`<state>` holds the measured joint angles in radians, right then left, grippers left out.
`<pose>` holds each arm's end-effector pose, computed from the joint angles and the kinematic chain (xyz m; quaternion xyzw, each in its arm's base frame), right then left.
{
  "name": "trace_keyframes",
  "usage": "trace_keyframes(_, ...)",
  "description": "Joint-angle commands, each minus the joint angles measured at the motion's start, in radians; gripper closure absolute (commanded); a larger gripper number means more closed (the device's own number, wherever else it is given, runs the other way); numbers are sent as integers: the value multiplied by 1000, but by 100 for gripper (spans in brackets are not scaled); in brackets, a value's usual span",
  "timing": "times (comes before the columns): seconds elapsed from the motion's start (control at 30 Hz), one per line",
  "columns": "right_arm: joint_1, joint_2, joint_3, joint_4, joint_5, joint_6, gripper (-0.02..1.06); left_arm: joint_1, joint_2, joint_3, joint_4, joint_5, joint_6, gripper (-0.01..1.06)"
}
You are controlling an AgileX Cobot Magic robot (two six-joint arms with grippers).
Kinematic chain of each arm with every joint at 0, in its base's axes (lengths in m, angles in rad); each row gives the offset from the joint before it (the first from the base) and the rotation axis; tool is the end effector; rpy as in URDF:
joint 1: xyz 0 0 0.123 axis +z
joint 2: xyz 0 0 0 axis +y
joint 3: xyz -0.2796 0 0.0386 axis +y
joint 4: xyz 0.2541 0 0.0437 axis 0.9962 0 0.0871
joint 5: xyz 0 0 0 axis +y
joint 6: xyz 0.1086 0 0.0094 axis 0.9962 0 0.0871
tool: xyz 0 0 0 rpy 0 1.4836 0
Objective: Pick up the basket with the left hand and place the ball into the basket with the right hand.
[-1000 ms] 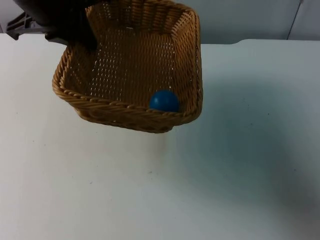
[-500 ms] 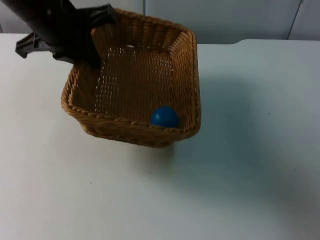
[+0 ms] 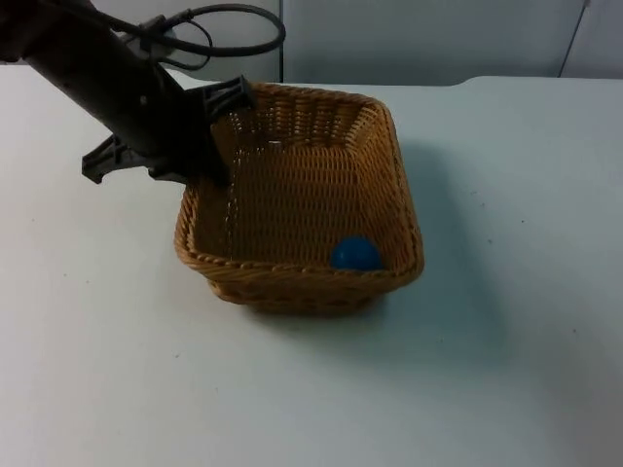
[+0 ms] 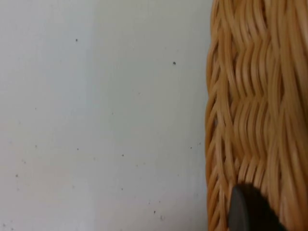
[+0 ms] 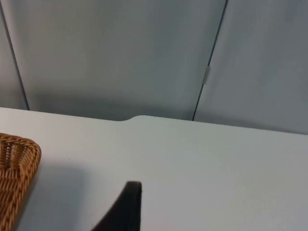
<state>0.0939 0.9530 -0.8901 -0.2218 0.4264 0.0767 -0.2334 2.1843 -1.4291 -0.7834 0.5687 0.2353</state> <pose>0.2260 0.0113 0.3593 -0.0659 0.8284 -0.0467 0.5543 0.4319 -0.1453 0.0975 -0.0636 0.9522 -0.2561 0.1539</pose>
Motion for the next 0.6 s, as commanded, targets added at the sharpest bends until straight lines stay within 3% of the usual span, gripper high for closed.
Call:
trace_keyframes(0.0,-5,4,4,-12,-8,5,2,-6,-4,0,-68,-25,0,105)
trace_keyframes(0.23,-5,4,4,-12,-13,3,2,-6,-4,0,-51,-25,-8,105)
trace_keyframes(0.4,-5,4,4,-12,-13,3,2,-6,-3,0,29,-31,-100,103)
trace_keyframes(0.5,-5,4,4,-12,-13,3,2,-10,-3,0,118,-21,-134,85)
trace_keyframes(0.57,-5,4,4,-12,-13,3,2,-19,-3,0,147,-17,-134,66)
